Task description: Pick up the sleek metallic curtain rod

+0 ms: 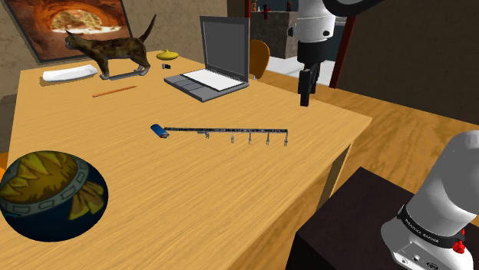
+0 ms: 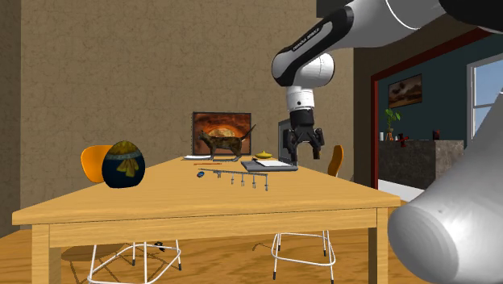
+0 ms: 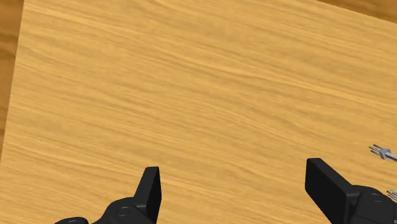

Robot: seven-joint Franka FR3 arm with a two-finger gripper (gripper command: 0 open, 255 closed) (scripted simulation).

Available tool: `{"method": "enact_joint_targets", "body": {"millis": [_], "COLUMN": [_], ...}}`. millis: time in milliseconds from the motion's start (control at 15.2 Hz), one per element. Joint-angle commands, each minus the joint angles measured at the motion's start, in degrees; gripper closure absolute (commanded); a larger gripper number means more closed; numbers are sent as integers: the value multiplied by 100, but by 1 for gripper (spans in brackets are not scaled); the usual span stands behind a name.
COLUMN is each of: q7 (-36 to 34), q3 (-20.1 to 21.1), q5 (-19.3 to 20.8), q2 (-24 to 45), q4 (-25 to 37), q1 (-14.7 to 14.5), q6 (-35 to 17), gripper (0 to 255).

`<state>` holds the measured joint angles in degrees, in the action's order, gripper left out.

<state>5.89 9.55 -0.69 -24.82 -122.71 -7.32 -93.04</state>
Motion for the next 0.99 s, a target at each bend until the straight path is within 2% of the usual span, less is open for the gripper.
{"method": "enact_joint_targets", "body": {"millis": [0,462,924], "q7": [-5,-92,-230], "q3": [133,620,1085], "q5": [-28,13,281], "q2": [313,1442,2634], "q4": [219,1244,2490], "q1": [-92,-407,-782], "q6": [-119,-297,-275], "gripper": [0,0,0]}}
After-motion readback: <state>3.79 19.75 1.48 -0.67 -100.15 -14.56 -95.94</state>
